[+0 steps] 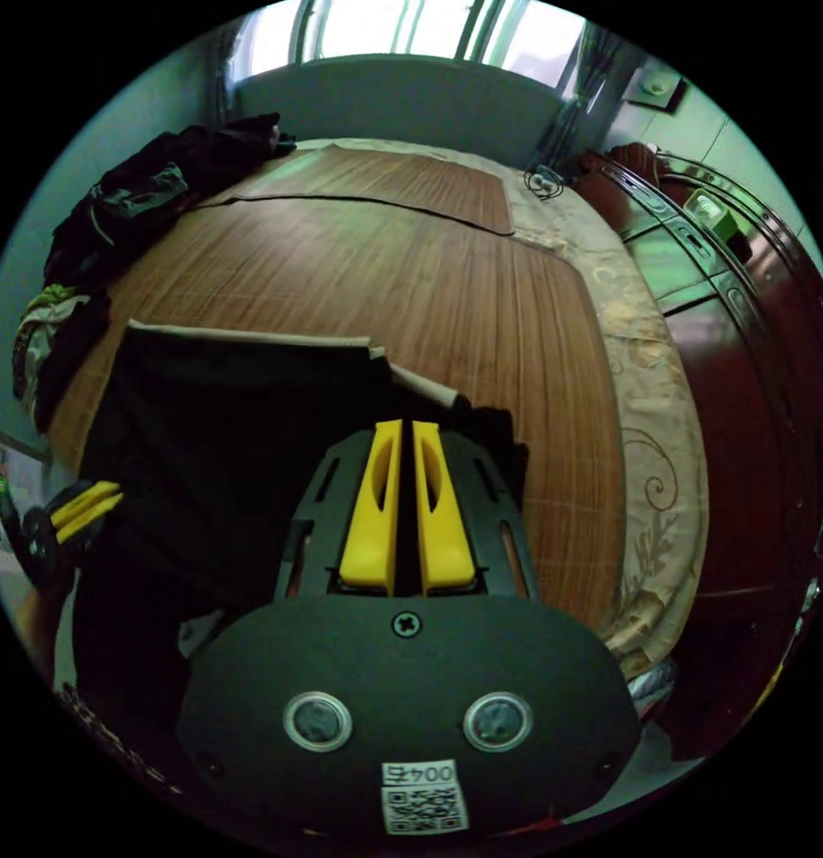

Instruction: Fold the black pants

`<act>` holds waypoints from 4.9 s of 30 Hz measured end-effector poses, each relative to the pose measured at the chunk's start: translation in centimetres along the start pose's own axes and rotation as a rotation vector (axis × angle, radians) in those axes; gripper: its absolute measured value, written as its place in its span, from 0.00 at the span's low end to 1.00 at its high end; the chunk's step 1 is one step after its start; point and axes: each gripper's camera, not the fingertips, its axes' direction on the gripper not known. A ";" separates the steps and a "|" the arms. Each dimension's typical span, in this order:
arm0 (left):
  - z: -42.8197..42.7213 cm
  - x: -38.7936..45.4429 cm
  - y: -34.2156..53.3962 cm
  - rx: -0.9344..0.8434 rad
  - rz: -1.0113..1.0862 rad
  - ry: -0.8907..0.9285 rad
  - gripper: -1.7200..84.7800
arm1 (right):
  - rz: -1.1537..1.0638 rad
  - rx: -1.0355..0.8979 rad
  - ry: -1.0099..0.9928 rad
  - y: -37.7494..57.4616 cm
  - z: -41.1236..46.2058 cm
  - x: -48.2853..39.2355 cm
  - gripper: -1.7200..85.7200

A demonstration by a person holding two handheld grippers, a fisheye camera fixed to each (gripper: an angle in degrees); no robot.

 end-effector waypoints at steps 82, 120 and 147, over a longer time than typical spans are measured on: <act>1.7 4.7 -8.3 -0.023 0.162 0.163 0.03 | -0.160 -0.085 -0.007 -9.0 9.8 -13.0 0.08; -0.2 -11.9 -8.9 -0.040 -0.082 0.061 0.03 | 0.233 0.142 -0.569 16.2 10.2 -17.7 0.11; 11.7 -45.0 -18.3 -0.215 -0.357 0.290 0.12 | -0.880 0.228 0.058 12.8 17.3 -67.8 0.16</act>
